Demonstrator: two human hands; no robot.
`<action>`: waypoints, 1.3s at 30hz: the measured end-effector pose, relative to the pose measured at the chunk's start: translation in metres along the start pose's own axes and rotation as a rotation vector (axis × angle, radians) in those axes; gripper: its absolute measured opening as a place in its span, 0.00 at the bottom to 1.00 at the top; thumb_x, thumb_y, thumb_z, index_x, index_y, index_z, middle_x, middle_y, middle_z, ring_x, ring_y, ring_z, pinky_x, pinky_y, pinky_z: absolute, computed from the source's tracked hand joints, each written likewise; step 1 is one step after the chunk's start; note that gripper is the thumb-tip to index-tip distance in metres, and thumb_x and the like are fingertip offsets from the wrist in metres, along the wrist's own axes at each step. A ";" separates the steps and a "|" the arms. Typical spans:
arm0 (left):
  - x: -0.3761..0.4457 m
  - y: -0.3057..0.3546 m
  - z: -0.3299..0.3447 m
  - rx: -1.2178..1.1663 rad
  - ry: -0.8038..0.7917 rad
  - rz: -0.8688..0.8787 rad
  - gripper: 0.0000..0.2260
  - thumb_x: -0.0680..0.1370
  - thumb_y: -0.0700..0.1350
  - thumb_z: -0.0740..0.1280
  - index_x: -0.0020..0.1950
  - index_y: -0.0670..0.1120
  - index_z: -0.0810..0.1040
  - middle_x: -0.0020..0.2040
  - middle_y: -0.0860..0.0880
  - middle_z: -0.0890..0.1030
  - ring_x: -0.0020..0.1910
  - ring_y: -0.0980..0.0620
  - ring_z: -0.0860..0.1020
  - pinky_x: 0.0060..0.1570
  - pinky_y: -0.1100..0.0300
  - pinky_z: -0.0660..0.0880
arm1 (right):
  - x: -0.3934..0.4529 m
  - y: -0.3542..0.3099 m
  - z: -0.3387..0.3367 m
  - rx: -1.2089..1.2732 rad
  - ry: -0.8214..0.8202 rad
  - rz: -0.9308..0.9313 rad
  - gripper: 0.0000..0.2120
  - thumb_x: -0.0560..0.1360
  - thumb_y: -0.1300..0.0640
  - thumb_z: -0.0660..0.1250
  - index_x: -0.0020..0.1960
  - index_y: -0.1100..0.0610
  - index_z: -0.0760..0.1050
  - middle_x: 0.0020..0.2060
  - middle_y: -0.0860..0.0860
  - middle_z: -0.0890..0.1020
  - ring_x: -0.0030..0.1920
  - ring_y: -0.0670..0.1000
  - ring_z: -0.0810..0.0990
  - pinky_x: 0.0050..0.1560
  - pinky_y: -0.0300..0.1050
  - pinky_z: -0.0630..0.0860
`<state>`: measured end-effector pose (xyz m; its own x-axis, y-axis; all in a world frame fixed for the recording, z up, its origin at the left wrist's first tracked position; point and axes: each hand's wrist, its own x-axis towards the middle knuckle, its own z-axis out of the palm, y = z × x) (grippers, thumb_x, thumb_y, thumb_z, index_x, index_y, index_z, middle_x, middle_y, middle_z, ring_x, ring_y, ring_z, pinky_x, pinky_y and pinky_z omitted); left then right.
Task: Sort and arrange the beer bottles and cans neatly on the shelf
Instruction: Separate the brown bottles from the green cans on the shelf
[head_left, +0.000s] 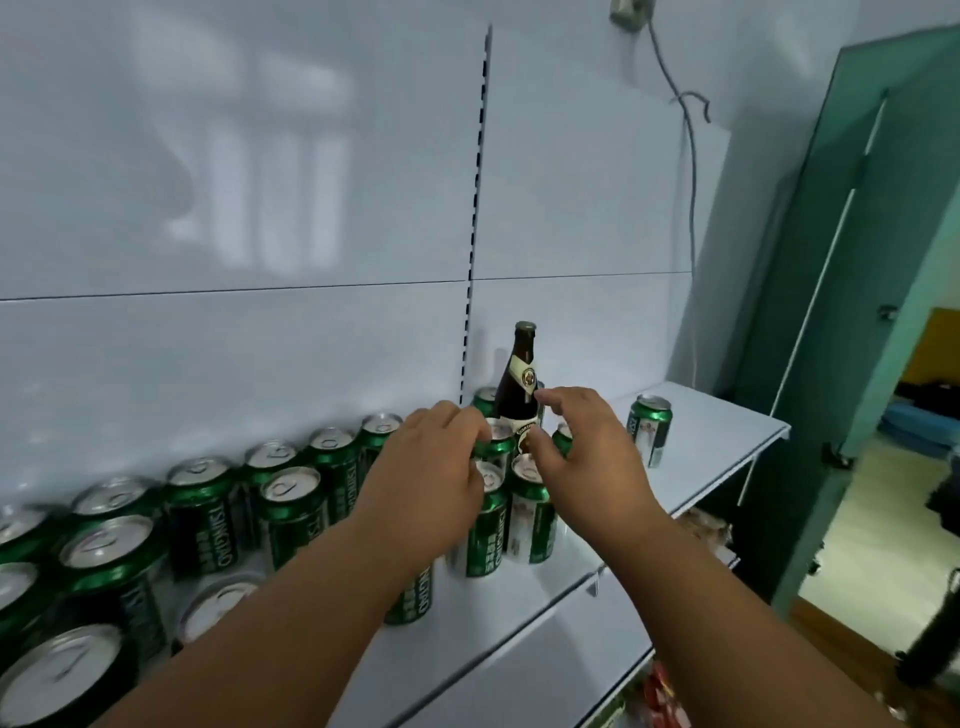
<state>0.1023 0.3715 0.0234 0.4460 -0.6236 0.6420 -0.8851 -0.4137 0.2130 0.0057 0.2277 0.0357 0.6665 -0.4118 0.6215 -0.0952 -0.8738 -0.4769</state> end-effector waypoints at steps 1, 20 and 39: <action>0.008 -0.001 0.008 0.011 -0.002 -0.011 0.12 0.75 0.42 0.64 0.58 0.52 0.74 0.55 0.54 0.75 0.55 0.52 0.72 0.54 0.59 0.69 | 0.012 0.011 0.003 0.013 -0.009 -0.006 0.17 0.78 0.56 0.67 0.66 0.53 0.75 0.60 0.47 0.76 0.60 0.42 0.71 0.52 0.16 0.58; 0.122 0.019 0.112 0.076 0.013 -0.531 0.18 0.76 0.48 0.69 0.64 0.51 0.70 0.57 0.54 0.75 0.55 0.53 0.75 0.52 0.57 0.74 | 0.205 0.109 0.039 0.500 -0.402 -0.085 0.11 0.76 0.46 0.69 0.51 0.54 0.76 0.45 0.50 0.81 0.49 0.52 0.80 0.52 0.50 0.77; -0.004 0.044 -0.017 -0.311 0.682 -0.711 0.22 0.69 0.52 0.77 0.58 0.52 0.73 0.43 0.55 0.83 0.42 0.62 0.82 0.37 0.68 0.77 | 0.124 -0.109 -0.012 1.276 -0.691 -0.247 0.07 0.75 0.58 0.71 0.46 0.59 0.74 0.34 0.57 0.83 0.37 0.57 0.85 0.44 0.52 0.83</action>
<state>0.0594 0.3669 0.0432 0.7951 0.2472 0.5537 -0.4848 -0.2893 0.8254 0.0895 0.2687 0.1725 0.8164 0.2341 0.5279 0.5290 0.0637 -0.8463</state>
